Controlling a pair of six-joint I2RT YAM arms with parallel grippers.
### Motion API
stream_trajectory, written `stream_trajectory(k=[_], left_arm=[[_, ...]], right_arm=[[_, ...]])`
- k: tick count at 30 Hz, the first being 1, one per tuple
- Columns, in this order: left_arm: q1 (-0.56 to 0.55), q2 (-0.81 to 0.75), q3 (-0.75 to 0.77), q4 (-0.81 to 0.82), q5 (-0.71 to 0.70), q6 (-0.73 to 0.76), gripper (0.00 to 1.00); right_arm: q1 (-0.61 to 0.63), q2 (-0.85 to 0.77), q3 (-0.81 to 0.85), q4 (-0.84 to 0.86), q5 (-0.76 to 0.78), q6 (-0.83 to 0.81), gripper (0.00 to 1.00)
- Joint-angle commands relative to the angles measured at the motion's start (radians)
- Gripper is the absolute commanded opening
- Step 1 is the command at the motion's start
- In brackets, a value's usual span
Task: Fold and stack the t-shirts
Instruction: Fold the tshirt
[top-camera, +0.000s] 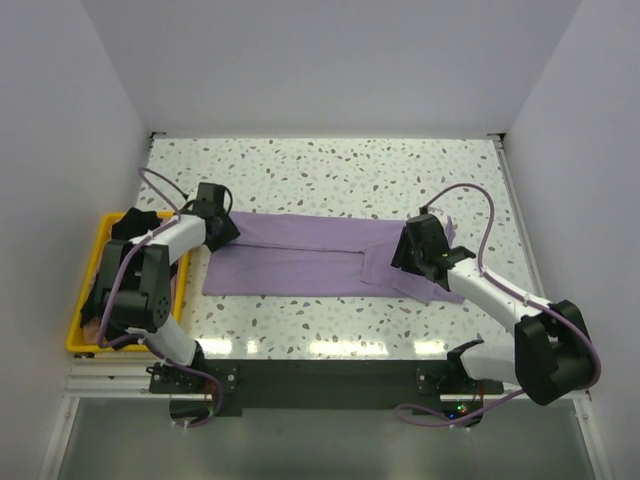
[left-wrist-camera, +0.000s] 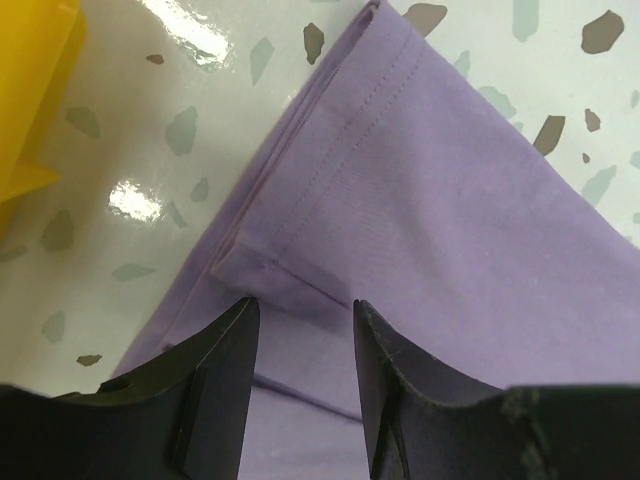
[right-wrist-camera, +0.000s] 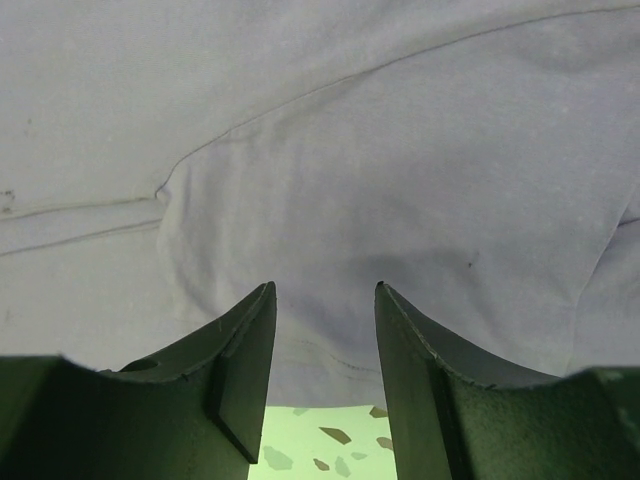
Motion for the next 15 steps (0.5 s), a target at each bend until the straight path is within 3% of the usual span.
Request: stream_trajectory(k=[1,8,15], left_arm=[[0.006,0.026,0.045,0.017,-0.042,-0.031,0.47],[0.017,0.056,0.062,0.026,-0.073,-0.03,0.42],[0.017,0.062,0.084,0.016,-0.087,-0.01,0.17]], right_arm=[[-0.021,-0.028,-0.009,0.022,-0.014,-0.021,0.48],[-0.038,-0.037,-0.018,0.024,-0.032,-0.032,0.48],[-0.049,-0.046,-0.029,0.027,-0.037,-0.035,0.48]])
